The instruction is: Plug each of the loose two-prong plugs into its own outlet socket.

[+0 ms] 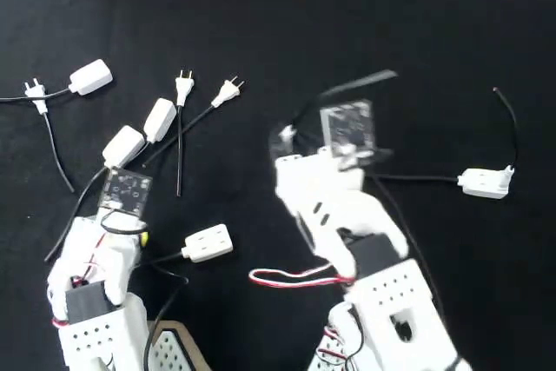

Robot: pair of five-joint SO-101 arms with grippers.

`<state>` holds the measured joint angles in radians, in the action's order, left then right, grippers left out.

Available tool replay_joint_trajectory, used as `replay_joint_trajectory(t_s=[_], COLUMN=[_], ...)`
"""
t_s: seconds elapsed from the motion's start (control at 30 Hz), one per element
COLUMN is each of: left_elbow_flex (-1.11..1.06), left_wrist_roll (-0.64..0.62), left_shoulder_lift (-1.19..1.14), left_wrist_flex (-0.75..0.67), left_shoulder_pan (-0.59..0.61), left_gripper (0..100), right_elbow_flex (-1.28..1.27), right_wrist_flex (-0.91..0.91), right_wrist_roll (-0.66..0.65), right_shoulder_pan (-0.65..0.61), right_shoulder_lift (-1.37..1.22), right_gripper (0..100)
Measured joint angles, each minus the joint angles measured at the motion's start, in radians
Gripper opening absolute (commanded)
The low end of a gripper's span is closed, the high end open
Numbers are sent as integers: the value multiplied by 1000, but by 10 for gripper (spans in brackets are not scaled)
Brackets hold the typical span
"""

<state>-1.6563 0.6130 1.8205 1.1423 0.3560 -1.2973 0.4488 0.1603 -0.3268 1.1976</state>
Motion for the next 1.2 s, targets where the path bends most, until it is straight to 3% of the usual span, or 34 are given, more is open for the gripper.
replay_joint_trajectory(t_s=[0.23,0.4,0.63,0.77,0.9,1.2], left_elbow_flex=[198,233,310,365,376,470], left_wrist_roll=[35,43,106,175,235,250], left_shoulder_lift=[3,-68,-370,-563,-743,-1158], left_wrist_flex=[97,132,144,100,-43,-261], left_shoulder_pan=[-298,-496,-746,-778,-760,-732], left_gripper=[215,266,311,311,311,297], right_elbow_flex=[97,221,377,391,391,391], right_wrist_flex=[213,272,275,275,278,315], right_wrist_roll=[46,51,38,34,34,34], right_shoulder_pan=[133,183,239,242,242,242], right_shoulder_lift=[8,-192,-516,-549,-549,-488], right_gripper=[11,11,11,11,11,11])
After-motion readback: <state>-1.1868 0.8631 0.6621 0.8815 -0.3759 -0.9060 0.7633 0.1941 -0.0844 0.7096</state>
